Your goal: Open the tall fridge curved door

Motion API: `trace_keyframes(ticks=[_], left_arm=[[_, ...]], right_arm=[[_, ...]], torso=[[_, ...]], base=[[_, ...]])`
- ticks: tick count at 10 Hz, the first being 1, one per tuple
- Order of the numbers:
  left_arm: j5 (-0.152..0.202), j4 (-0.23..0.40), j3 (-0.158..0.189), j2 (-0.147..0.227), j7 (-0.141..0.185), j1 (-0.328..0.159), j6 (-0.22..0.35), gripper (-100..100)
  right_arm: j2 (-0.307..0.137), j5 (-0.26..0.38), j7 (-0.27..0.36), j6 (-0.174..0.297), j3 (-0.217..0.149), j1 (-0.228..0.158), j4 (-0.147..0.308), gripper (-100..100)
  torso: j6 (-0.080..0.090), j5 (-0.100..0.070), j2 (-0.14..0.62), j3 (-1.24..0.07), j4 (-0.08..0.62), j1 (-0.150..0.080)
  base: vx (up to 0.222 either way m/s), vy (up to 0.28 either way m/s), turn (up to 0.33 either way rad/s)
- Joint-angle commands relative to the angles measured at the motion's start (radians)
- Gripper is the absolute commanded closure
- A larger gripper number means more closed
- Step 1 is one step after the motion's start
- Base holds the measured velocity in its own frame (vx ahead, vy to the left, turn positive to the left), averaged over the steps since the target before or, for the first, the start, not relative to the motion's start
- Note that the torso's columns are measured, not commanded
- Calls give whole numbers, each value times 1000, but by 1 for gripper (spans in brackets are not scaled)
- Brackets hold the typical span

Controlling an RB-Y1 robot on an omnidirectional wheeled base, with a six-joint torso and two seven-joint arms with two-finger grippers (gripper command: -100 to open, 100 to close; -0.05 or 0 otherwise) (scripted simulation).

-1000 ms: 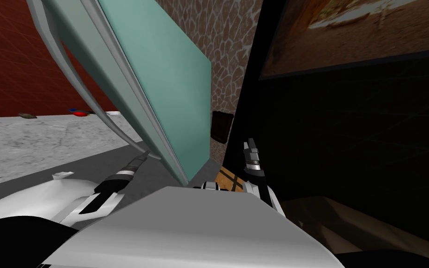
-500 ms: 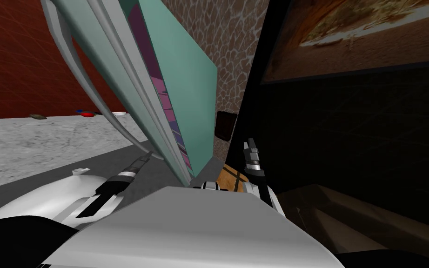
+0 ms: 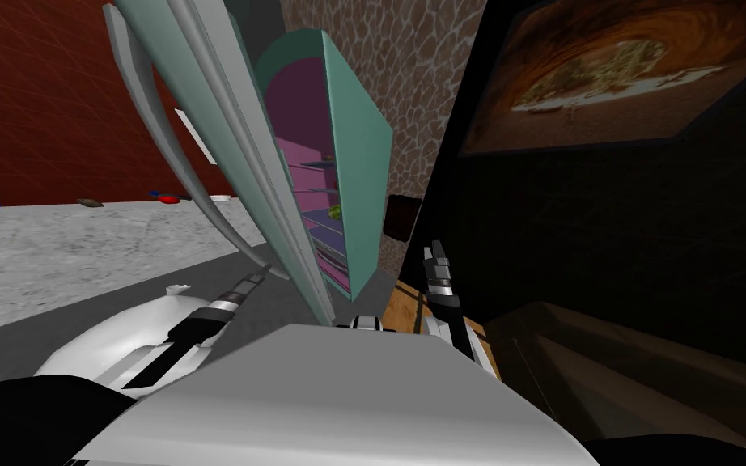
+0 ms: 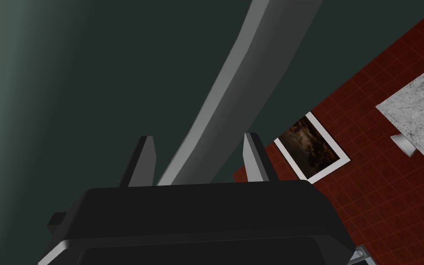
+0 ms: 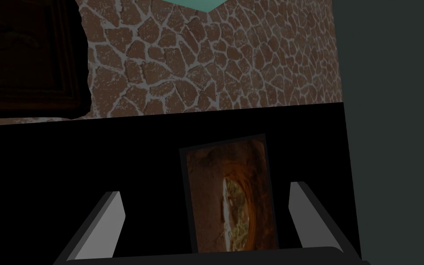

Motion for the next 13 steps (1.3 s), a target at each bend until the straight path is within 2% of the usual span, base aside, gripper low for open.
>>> trace_keyframes(ticks=[1, 2, 4, 6, 7, 8, 9, 10, 11, 12, 13], left_arm=[[0, -32, -18, 26, 18, 12, -33, 100], [0, -32, -18, 26, 18, 12, -33, 100], [-2, -53, -43, 45, 32, 36, -72, 100], [-5, -54, -45, 42, 30, 48, -66, 100], [-1, -26, -40, 56, 35, 33, -77, 100], [-1, -26, -40, 56, 35, 33, -77, 100], [3, 2, -38, 68, 40, 18, -86, 100], [3, 2, -38, 68, 40, 18, -86, 100], [6, 30, -35, 80, 45, 3, -95, 100], [6, 30, -35, 80, 45, 3, -95, 100], [10, 58, -32, 93, 50, -11, -104, 100]], right_arm=[[0, 0, 0, 0, 0, 0, 0, 0], [0, 0, 0, 0, 0, 0, 0, 0], [0, 0, 0, 0, 0, 0, 0, 0], [0, 0, 0, 0, 0, 0, 0, 0], [0, 0, 0, 0, 0, 0, 0, 0], [0, 0, 0, 0, 0, 0, 0, 0], [0, 0, 0, 0, 0, 0, 0, 0], [0, 0, 0, 0, 0, 0, 0, 0], [0, 0, 0, 0, 0, 0, 0, 0], [0, 0, 0, 0, 0, 0, 0, 0], [0, 0, 0, 0, 0, 0, 0, 0]], torso=[[1, -1, 2, 0, 1, 1], [2, 0, 2, 1, 1, 1], [1, 0, 3, 2, 0, -1], [-2, 1, 9, 6, 1, -5], [-3, 2, 6, 5, -2, -13], [2, 3, 6, 4, -2, -5], [-2, 3, 8, 5, 0, 1], [-1, 4, 7, 5, 0, 7], [0, 4, 2, 2, -1, 3], [5, 3, -3, -2, -1, 5], [2, 3, -4, -2, -2, 2]], base=[[-175, 305, -66], [-166, 238, -36], [-163, 287, -58], [-127, 183, -20], [-134, 167, -290], [-189, 201, -182], [-197, 268, -200], [-175, 216, -153], [-176, 237, -295], [-207, 204, -170], [-232, 237, -241]])
